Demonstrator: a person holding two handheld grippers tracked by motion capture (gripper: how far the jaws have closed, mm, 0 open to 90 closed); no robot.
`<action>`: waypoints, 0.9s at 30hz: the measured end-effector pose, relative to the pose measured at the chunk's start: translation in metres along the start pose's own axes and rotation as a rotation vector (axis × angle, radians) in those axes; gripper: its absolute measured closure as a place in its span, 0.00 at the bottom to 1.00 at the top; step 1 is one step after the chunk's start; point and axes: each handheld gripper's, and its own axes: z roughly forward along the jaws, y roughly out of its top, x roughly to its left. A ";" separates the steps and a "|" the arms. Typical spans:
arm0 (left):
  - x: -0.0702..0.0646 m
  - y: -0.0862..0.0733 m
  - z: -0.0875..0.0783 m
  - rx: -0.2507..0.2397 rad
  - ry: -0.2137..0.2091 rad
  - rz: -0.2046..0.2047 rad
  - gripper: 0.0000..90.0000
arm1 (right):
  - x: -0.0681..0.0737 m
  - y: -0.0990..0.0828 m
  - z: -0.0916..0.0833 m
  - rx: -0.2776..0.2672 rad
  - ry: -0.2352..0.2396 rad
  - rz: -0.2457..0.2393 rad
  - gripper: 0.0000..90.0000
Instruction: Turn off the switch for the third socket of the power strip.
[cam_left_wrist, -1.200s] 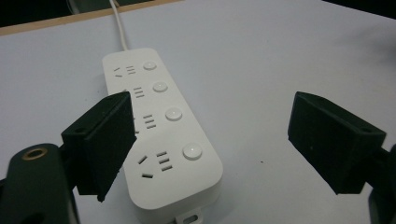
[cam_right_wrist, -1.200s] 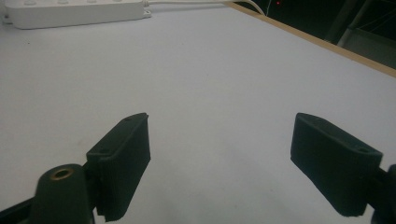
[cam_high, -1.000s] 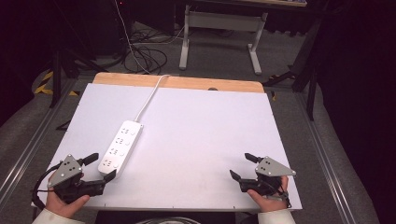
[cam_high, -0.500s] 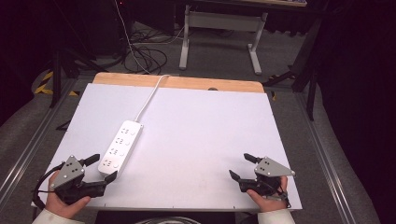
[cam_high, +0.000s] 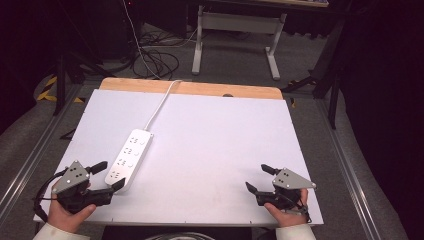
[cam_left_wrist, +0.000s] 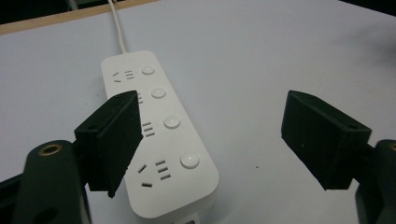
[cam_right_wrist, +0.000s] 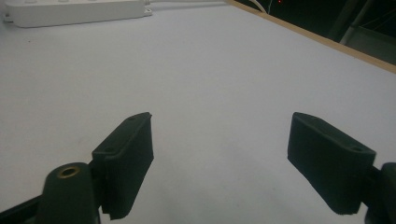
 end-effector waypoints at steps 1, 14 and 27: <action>-0.001 0.001 0.001 0.003 -0.001 0.003 0.24 | 0.000 0.000 0.000 0.000 0.000 0.000 0.25; 0.005 0.017 0.014 0.021 -0.001 0.007 0.26 | 0.000 0.000 0.001 0.006 0.004 0.001 0.25; 0.011 0.030 0.026 0.032 -0.002 0.010 0.26 | 0.000 -0.001 0.001 0.006 0.002 -0.001 0.25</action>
